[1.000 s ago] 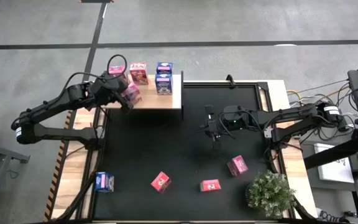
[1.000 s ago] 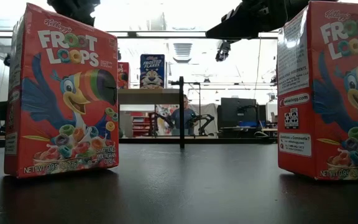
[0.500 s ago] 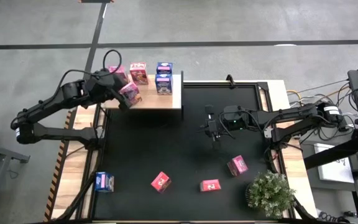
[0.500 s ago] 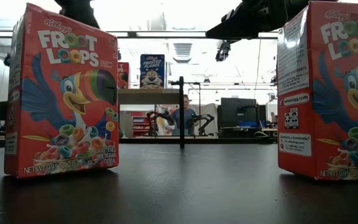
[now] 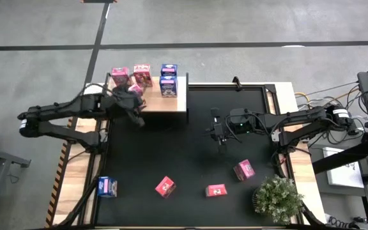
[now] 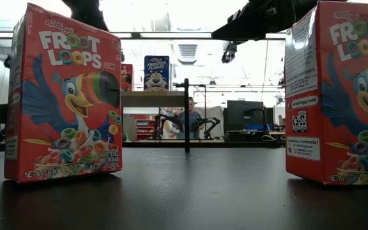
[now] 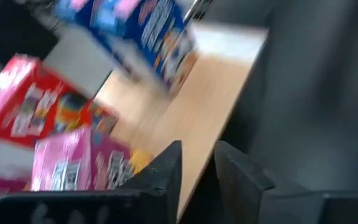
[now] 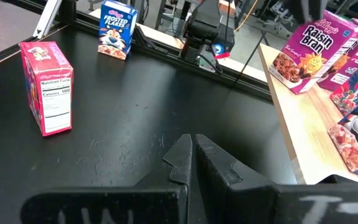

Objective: Stack cereal on shelf
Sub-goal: Align the left purple cereal box with the other purple cereal box on the shelf

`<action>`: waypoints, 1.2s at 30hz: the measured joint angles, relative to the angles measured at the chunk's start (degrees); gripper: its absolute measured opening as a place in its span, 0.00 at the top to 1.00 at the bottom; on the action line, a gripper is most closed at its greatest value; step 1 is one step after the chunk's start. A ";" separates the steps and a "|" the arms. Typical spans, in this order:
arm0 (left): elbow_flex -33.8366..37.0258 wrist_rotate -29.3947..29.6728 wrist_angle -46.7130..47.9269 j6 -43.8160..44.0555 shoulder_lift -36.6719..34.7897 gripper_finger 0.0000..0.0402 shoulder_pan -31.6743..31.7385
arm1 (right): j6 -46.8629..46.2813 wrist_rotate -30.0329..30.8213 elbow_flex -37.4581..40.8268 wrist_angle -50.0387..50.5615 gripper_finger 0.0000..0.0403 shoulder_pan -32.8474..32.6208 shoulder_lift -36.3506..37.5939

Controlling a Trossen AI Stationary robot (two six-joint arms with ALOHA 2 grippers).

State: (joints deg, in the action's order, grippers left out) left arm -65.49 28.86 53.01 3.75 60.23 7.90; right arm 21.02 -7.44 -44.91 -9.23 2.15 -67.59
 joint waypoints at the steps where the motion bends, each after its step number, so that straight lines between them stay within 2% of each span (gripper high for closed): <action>1: 0.06 1.59 1.57 0.66 0.72 0.83 -0.11 | 0.00 0.00 0.00 0.00 0.97 0.00 0.00; 6: 0.06 5.62 7.44 3.29 3.29 0.90 -0.02 | 0.00 0.01 0.00 0.00 0.97 0.00 0.00; 14: 0.06 13.75 14.85 4.74 4.37 0.90 0.54 | 0.02 0.00 0.00 0.02 0.97 0.00 0.00; 31: 0.06 15.69 20.39 7.72 3.43 0.90 0.92 | 0.04 0.02 0.02 0.35 0.97 0.00 0.00; 36: -0.05 14.98 18.33 7.80 3.38 0.90 0.64 | 0.04 0.00 0.02 1.23 0.97 0.00 0.00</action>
State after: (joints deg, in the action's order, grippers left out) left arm -65.54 43.84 71.35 11.56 63.61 8.53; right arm 21.06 -7.44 -44.88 -8.00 2.15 -67.59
